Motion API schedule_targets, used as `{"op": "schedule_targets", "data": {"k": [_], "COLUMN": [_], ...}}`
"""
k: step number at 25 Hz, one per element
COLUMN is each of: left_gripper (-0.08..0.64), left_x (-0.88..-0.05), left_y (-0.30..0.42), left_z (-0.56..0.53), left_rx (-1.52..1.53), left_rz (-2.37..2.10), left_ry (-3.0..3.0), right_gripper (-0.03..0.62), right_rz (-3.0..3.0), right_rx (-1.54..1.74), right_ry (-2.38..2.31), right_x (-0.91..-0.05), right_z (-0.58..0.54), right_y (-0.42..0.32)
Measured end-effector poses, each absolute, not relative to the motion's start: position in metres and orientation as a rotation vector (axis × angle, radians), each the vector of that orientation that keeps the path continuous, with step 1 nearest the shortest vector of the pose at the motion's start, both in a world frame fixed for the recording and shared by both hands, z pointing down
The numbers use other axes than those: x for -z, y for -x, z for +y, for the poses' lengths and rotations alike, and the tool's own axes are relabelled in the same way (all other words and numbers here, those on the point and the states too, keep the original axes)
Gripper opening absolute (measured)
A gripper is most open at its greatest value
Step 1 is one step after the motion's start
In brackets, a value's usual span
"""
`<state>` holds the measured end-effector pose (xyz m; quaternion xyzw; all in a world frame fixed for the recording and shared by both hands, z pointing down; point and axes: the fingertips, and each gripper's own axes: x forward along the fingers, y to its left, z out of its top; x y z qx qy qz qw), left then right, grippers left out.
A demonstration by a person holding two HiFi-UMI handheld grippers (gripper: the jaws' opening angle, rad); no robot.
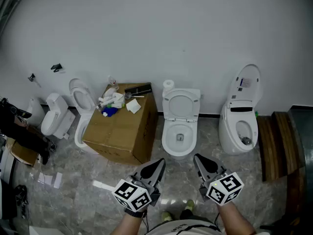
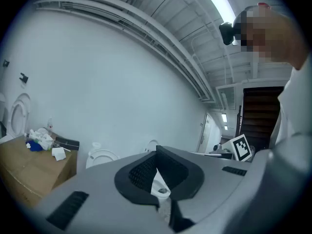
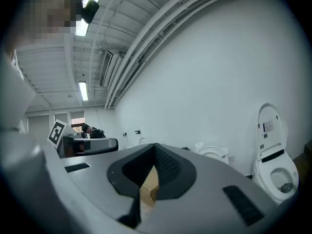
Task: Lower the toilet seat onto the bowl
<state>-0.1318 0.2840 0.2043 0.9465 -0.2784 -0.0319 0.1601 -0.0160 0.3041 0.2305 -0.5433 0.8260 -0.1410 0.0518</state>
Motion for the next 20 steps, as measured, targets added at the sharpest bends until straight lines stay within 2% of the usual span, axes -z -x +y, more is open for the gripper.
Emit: {"op": "schedule_targets", "data": {"k": [9,20], "left_gripper": [0.002,0.002], "left_x": [-0.207,-0.202], "left_y": [0.107,0.072], "left_z": [0.285,0.275], "left_rx": [0.097,0.102], "left_rz": [-0.773,-0.859], "left_ry": [-2.685,-2.718], "right_gripper": [0.014,0.017], "right_rz": [2.559,2.489], "right_rx": [0.338,0.328], "right_ry": [1.633,1.607], "right_x": [-0.225,-0.226], "right_z": [0.303,0.307], "right_y": [0.002,-0.061]}}
